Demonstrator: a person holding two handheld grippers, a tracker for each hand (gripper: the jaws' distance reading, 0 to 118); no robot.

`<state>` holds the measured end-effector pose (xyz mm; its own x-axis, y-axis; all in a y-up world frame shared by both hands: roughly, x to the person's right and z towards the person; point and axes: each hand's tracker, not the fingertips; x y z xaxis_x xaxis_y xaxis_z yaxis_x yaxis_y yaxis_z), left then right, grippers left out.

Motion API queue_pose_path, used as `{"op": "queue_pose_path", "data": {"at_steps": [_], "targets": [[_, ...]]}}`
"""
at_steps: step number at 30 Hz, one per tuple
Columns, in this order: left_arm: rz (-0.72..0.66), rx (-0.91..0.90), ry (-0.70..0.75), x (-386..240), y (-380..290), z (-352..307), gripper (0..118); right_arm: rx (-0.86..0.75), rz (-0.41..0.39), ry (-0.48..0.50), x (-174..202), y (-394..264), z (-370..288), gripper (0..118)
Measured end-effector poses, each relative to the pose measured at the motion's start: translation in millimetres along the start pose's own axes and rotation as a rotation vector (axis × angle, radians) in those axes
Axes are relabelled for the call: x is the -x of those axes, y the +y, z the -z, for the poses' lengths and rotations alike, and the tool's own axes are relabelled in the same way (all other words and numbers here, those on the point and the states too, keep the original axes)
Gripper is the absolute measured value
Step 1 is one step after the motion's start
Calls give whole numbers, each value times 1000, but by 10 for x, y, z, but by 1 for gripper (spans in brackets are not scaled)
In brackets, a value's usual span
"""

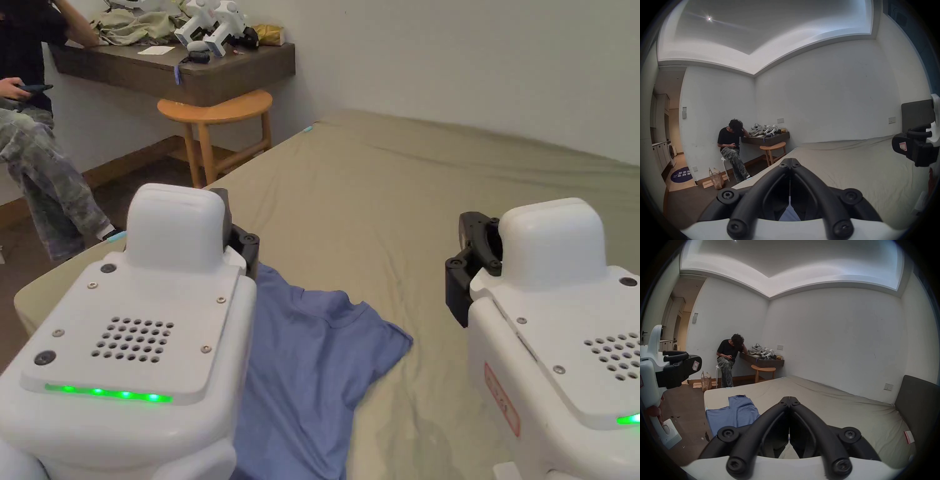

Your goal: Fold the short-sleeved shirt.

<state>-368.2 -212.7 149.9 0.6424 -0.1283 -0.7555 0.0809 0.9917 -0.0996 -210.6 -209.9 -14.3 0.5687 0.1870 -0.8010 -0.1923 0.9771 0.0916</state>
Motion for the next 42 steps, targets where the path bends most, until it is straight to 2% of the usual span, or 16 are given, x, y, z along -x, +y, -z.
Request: {"op": "queue_pose_path", "data": {"at_steps": [8,13,17,18,21,22,23,24,25,26,30,35,38,39,40,42], "targets": [[54,197,-78,-87,-507,560,0,60,3,-18,-45,-180,120,1],[-38,467,-123,-168,-1258,1327,0,118,-21,-46,-126,-356,259,1],[4,635,-160,-281,-1887,1935,0,175,-102,-81,-191,-531,384,1],[-6,677,-197,-282,-2025,2060,0,182,-108,-84,-209,-570,412,1],[51,813,-131,-294,-2448,2387,0,217,-92,-93,-319,-659,502,1],[47,836,-140,-283,-2562,2461,7,225,-79,-102,-359,-672,518,1],[45,867,-138,-271,-2647,2515,28,231,-69,-106,-398,-685,529,1],[31,896,-146,-264,-2737,2568,72,235,-60,-111,-442,-700,540,1],[18,925,-161,-264,-2816,2579,105,238,-53,-120,-484,-719,556,1],[0,936,-176,-259,-2889,2603,118,241,-48,-129,-518,-726,563,1],[26,1031,-178,-302,-3128,2668,116,265,-27,-152,-642,-810,604,1],[-14,1041,-188,-291,-3046,2773,111,281,2,-152,-684,-907,596,1],[-18,1028,-204,-329,-2881,2747,69,288,5,-150,-688,-926,552,1],[-13,998,-200,-356,-2847,2718,44,288,7,-148,-696,-927,531,1],[17,967,-188,-378,-2853,2704,32,287,13,-146,-710,-925,510,1],[-8,936,-187,-323,-2889,2730,23,282,64,-106,-766,-920,478,1]]}}
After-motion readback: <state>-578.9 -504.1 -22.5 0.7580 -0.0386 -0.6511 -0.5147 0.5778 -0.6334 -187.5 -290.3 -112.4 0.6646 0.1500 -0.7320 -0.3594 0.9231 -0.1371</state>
